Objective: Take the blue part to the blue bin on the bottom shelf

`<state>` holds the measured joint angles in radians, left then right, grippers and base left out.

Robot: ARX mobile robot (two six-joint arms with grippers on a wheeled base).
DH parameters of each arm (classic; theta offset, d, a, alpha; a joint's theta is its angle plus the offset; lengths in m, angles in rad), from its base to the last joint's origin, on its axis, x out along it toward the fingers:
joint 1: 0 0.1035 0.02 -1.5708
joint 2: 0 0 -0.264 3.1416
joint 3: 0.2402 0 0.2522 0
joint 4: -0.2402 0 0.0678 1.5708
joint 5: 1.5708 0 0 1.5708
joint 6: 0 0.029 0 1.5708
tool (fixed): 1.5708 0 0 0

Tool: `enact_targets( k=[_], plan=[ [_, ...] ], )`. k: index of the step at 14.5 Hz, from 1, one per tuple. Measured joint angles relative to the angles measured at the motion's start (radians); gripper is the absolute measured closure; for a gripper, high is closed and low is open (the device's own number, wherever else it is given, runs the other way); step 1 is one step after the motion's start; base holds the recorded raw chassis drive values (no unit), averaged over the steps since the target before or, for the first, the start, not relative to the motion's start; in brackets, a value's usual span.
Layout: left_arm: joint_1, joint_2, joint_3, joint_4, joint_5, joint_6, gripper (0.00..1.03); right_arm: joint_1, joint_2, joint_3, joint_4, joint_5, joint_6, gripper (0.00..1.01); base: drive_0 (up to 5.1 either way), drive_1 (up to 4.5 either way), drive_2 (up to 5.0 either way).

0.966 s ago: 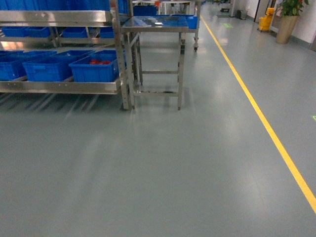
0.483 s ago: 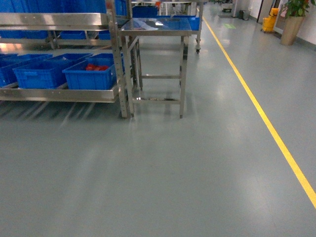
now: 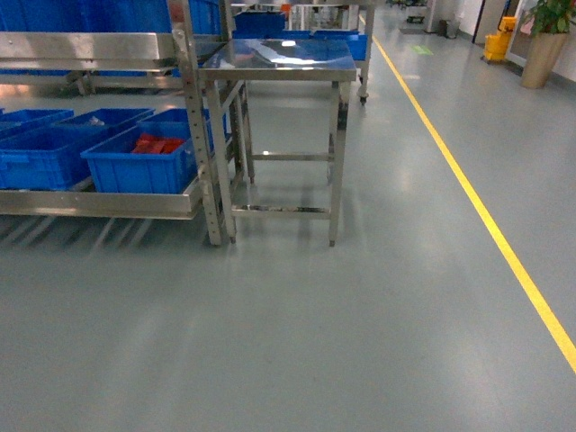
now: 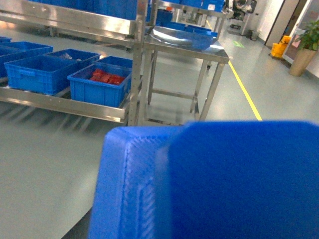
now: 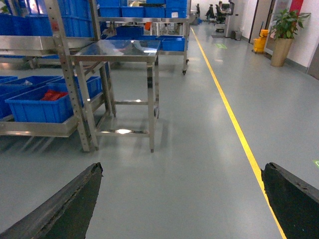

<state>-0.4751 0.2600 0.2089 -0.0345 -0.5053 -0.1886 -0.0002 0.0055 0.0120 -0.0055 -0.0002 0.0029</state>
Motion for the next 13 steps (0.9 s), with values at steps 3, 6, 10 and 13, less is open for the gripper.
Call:
enact_targets(
  k=[3, 6, 10, 13],
  plan=[
    [0.000, 0.000, 0.000, -0.002, 0.000, 0.000, 0.60, 0.000, 0.000, 0.000, 0.002, 0.000, 0.000, 0.03, 0.1, 4.15, -4.0],
    [0.000, 0.000, 0.000, 0.005, 0.002, 0.000, 0.60, 0.000, 0.000, 0.000, -0.002, 0.000, 0.000, 0.03, 0.1, 4.15, -4.0],
    [0.000, 0.000, 0.000, 0.001, 0.000, 0.000, 0.60, 0.000, 0.000, 0.000, 0.002, 0.000, 0.000, 0.03, 0.1, 4.16, -4.0],
    [0.000, 0.000, 0.000, 0.001, 0.000, 0.000, 0.60, 0.000, 0.000, 0.000, 0.001, 0.000, 0.000, 0.03, 0.1, 4.18, -4.0]
  ],
)
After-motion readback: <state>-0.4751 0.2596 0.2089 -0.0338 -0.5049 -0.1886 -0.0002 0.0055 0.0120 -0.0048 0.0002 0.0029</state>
